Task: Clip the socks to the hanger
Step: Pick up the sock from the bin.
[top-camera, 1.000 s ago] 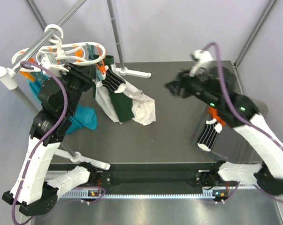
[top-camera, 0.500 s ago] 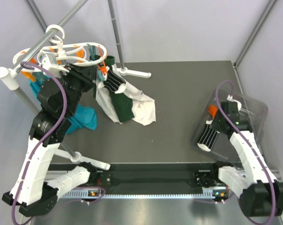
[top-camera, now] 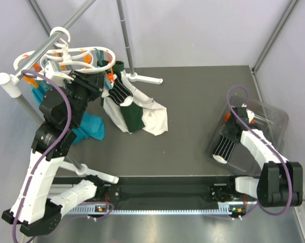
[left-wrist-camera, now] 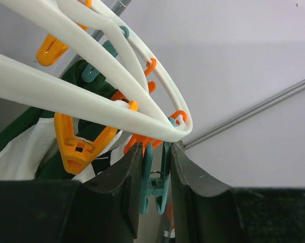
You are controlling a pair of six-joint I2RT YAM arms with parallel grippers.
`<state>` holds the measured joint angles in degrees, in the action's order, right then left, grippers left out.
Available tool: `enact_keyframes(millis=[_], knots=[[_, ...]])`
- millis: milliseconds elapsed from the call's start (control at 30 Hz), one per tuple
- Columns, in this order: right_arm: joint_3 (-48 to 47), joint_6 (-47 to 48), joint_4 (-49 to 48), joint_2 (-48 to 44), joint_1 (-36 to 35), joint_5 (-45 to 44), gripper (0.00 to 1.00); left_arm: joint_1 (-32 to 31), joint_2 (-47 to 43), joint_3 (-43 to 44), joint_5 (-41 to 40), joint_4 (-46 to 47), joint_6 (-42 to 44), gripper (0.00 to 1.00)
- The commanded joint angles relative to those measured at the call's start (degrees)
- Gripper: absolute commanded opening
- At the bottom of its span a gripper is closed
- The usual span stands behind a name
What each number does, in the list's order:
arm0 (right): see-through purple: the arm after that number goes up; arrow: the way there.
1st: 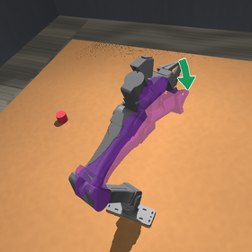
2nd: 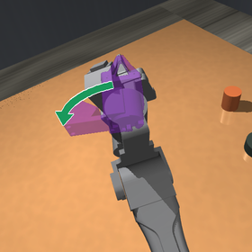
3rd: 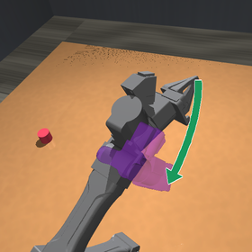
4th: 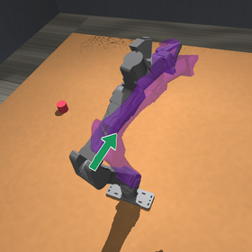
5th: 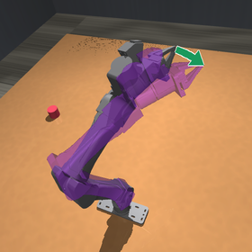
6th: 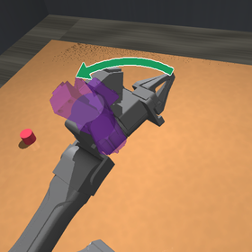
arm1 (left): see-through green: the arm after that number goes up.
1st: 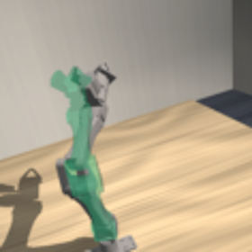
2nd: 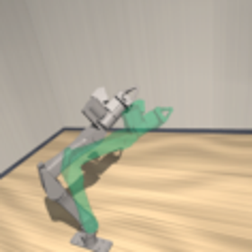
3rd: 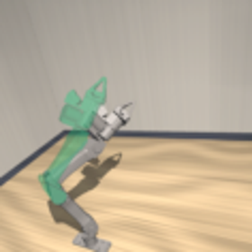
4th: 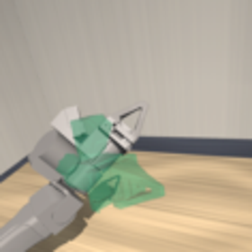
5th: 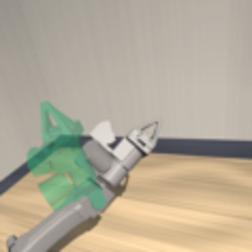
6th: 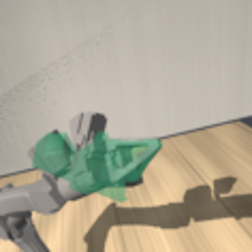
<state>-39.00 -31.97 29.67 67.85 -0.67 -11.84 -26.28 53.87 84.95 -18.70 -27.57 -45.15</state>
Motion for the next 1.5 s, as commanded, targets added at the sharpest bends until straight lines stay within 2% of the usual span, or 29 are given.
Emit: enact_keyframes(millis=[0, 200, 400, 433, 500, 533, 633, 800, 900, 967, 1067, 1133, 1167, 1200, 1300, 1400, 1467], knots=[[0.15, -5.55, -2.42, 2.36, -3.63, -6.52, 0.53, 0.09, -0.34, -0.22, 0.16, 0.42, -0.82, 0.00], [2.09, -7.59, -5.67, 10.45, -4.87, -8.46, 0.54, 0.09, -0.69, 0.13, -0.20, -0.11, -0.29, 0.00], [2.53, -8.81, -5.33, 11.95, -5.13, -10.40, 0.37, 0.09, -0.78, 0.66, -0.37, -0.55, 0.06, 0.00], [2.53, -8.90, -5.15, 11.08, -5.22, -10.49, 0.24, 0.09, -0.69, 0.66, -0.37, -0.47, -0.03, 0.00], [2.44, -8.90, -3.58, 9.50, -5.22, -11.10, 0.20, 0.09, -0.78, 0.66, 0.06, -0.46, -0.21, 0.00], [2.44, -8.21, -3.05, 6.97, -5.31, -11.19, 0.12, 0.09, -0.69, 0.66, 0.24, -0.46, -0.21, 0.00], [2.01, -5.23, -0.33, 0.12, -5.48, -13.03, 0.00, 0.09, -0.78, 0.66, 0.15, -0.73, -0.21, 0.00], [-3.69, 2.16, 5.56, -10.62, -8.55, -11.01, 0.00, 0.09, -1.48, -0.48, 0.15, -0.47, -0.29, 0.00], [-8.35, 3.13, 10.40, -15.81, -15.05, -11.10, 0.00, 0.09, -1.66, -0.66, 0.42, -0.64, -0.38, 0.00], [-10.91, 4.36, 11.28, -18.80, -21.81, -9.27, 0.00, 0.09, -1.75, -0.66, 0.59, -0.55, -0.38, 0.00], [-15.30, 7.88, 7.35, -20.05, -31.21, 0.28, 0.00, 0.09, -1.75, -0.75, 0.68, -0.55, -0.64, 0.00], [-20.48, 9.46, 6.54, -17.15, -39.21, 2.34, 0.00, 0.09, -1.84, -0.75, 0.94, -0.64, -1.08, 0.00], [-24.67, 10.07, 6.19, -15.58, -42.37, 2.00, 0.00, 0.09, -1.84, -0.75, 1.03, -0.73, -1.35, 0.00], [-26.80, 11.30, 5.49, -12.25, -49.19, 1.12, 0.00, 0.09, -1.92, -0.75, 1.21, -0.82, -1.52, 0.00], [-36.62, 13.85, 5.66, -5.56, -59.58, -0.81, 0.00, 0.09, -2.01, -0.84, 0.77, -0.82, -1.96, 0.00], [-47.01, 15.26, 6.45, 5.58, -64.71, -1.35, 0.00, 0.09, -2.27, -0.57, 0.86, -0.99, -2.14, 0.00], [-52.72, 15.00, 8.99, 9.91, -65.69, -1.09, 0.00, 0.09, -2.45, -0.40, 0.77, -1.17, -1.88, 0.00]])
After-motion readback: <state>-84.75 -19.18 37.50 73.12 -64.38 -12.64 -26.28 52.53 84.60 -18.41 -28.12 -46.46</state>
